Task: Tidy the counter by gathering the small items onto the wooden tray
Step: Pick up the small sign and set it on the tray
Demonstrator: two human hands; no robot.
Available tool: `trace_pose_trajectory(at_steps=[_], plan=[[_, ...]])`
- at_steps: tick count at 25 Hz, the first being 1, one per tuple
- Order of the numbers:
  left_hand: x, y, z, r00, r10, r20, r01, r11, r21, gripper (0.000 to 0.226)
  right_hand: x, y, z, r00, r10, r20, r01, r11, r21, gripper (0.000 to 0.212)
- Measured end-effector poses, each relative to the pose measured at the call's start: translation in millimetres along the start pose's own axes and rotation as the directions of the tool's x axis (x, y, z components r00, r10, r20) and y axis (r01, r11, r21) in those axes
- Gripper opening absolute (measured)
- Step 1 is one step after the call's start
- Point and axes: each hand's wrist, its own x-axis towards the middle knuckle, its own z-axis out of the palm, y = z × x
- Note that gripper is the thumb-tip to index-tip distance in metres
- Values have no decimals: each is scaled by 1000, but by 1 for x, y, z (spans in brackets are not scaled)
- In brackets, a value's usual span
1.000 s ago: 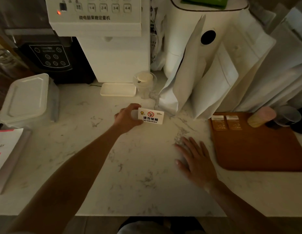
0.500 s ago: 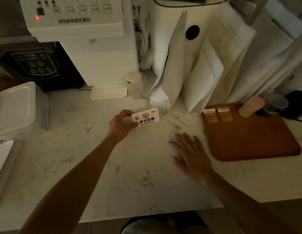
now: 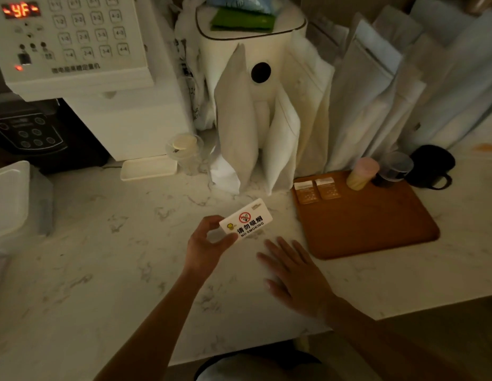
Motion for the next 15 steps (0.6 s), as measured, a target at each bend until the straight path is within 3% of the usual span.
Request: trace_pose_trajectory(at_steps=[5,15], plan=[[-18,19,49,998,6,58,-4,999,-35,37,-31,22,-8,994,-92,57,92,996,11,58],[-21,47,110,988,73,135,-85,993,79,38,-48,44,-11,958,-261,122,262,965,6,60]])
